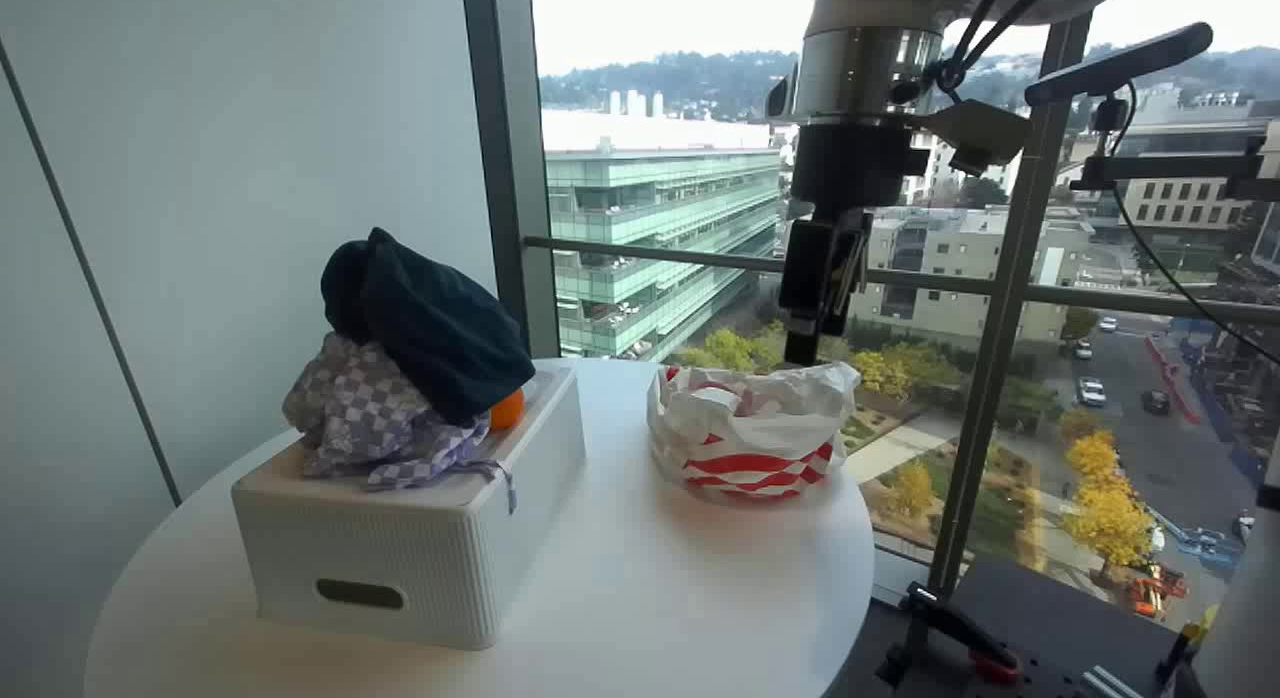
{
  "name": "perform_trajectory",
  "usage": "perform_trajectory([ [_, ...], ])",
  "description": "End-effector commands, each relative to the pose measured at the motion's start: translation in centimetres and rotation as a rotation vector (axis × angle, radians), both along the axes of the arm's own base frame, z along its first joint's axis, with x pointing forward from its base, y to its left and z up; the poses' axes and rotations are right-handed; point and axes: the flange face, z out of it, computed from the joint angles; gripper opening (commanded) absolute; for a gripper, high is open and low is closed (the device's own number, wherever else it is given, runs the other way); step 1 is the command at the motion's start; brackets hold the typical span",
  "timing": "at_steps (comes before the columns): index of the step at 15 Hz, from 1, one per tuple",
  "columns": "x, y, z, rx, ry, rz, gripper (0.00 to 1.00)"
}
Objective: Put the black and blue clothes into the plastic
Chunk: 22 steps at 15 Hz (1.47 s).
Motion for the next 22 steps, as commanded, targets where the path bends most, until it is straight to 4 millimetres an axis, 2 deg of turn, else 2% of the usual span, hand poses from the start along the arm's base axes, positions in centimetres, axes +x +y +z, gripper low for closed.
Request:
perform_trajectory([
  [1,0.0,0.0,0.1,0.000,0.001,0.000,1.00],
  [9,0.0,0.0,0.1,0.000,0.001,0.000,1.00],
  [14,4.3,-0.5,-0.2,0.028,-0.132,-0.043,1.00],
  [19,10.2,-1.0,-3.1,-0.006,-0.164,-0.026,1.00],
  [22,14.0,-2.1,-5.2,-0.040,-0.152,-0.036,1.00],
])
